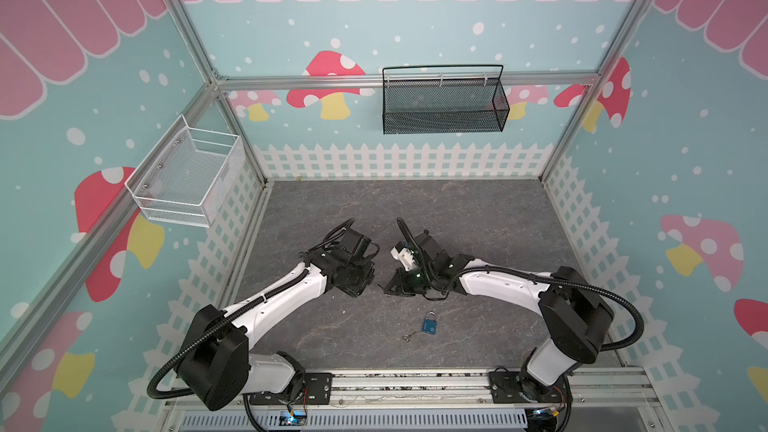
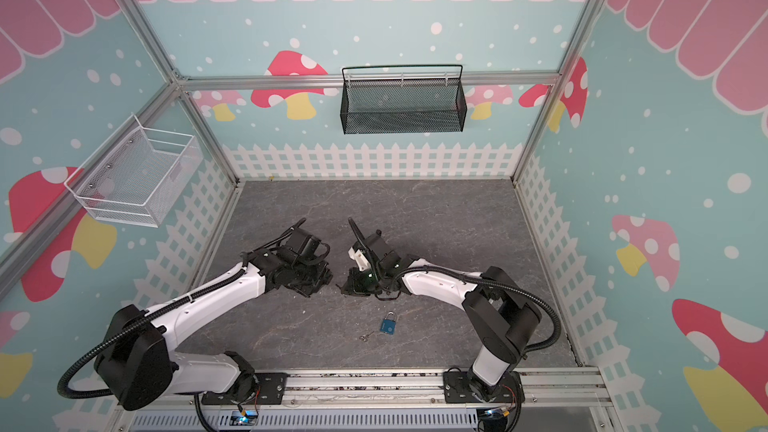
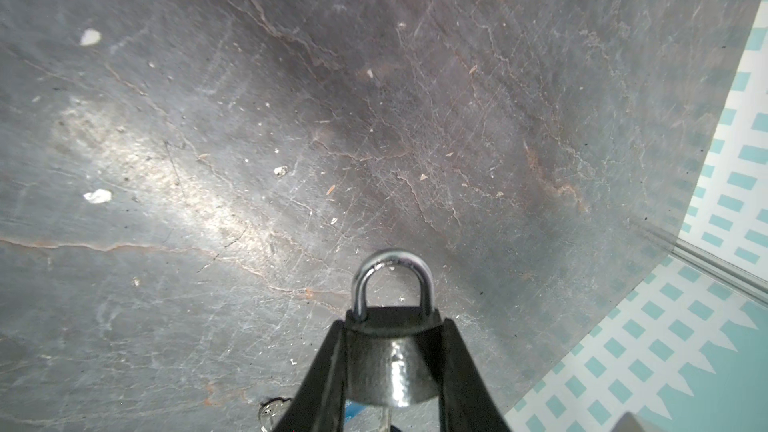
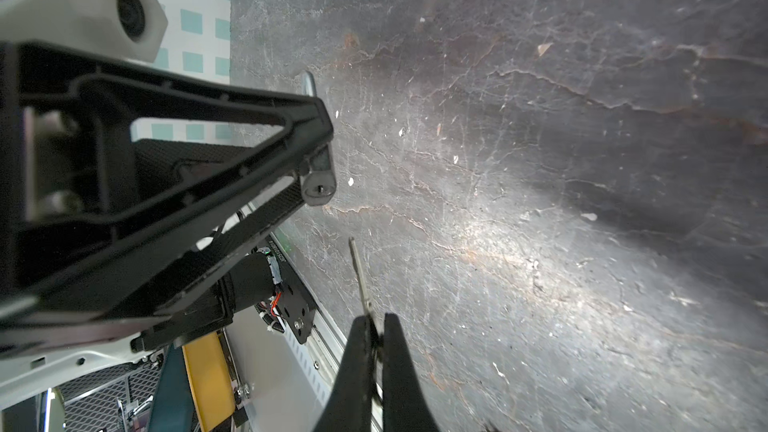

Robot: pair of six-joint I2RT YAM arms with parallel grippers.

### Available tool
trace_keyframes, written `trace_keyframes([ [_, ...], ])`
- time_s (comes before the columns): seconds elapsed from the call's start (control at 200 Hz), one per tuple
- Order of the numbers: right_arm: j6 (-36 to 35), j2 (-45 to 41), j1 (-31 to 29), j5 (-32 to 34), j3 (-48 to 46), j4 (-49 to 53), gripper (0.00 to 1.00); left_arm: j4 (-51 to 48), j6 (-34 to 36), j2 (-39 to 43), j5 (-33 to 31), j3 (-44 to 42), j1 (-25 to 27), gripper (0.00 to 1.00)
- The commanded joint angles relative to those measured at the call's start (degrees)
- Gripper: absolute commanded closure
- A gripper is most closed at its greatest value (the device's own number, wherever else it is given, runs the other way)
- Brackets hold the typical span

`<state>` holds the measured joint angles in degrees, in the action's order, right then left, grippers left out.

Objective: Unlock with the key

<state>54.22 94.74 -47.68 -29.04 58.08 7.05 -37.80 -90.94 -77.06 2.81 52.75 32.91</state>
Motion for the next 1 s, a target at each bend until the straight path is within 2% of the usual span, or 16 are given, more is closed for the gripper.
trace_keyframes([
  [0.0,3.2,0.74,-0.37,0.14,1.76,-2.27,1.0,0.54,-2.55,1.83,-0.76,-0.89,0.39,1.0],
  [0.795,4.04,2.26,-1.19,2.19,4.31,-0.21,1.0,1.06,-1.64,1.73,0.99,1.12,0.88,1.0],
  [0.996,2.75,0.46,-1.19,3.43,3.79,0.91,1.0,0.96,-1.95,2.0,0.55,0.67,0.93,1.0],
])
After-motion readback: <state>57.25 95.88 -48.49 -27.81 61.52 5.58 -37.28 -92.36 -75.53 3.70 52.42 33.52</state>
